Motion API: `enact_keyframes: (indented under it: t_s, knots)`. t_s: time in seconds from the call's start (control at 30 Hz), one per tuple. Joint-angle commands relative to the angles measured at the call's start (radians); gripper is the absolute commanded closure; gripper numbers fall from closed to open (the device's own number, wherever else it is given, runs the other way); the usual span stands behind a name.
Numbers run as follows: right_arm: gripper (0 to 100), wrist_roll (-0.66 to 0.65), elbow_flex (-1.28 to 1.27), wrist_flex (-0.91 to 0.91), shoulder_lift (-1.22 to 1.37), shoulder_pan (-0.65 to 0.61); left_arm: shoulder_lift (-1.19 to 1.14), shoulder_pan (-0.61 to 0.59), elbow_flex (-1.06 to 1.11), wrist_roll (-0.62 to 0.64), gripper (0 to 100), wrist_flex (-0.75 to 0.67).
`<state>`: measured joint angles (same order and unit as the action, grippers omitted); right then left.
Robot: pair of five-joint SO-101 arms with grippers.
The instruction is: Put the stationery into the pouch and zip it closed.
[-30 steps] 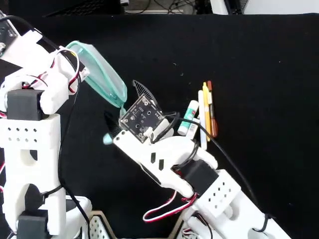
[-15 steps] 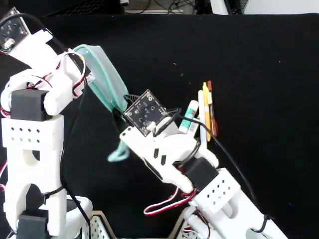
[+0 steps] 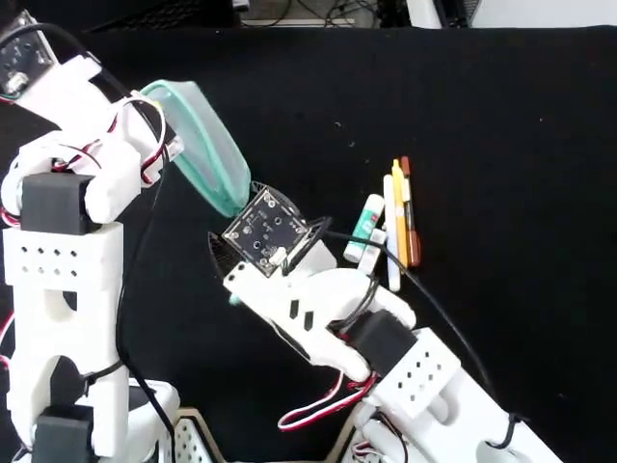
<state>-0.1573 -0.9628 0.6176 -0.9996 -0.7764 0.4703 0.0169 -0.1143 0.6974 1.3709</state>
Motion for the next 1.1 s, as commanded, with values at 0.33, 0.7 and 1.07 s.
enact_keyframes:
  t_s: [0.33, 0.7, 1.07]
  knots:
    - [84.5, -0.003, -0.048, -0.161, -0.002, 0.11, 0.008, 0.058, -0.082, -0.071, 97, 0.031]
    - [98.7, -0.114, -0.051, -0.13, -0.004, 0.172, 0.014, 0.064, -0.071, -0.288, 96, 0.13]
    - [98.7, -0.292, 0.14, 0.195, -0.004, 0.169, 0.017, -0.019, -0.15, -0.569, 78, 0.328]
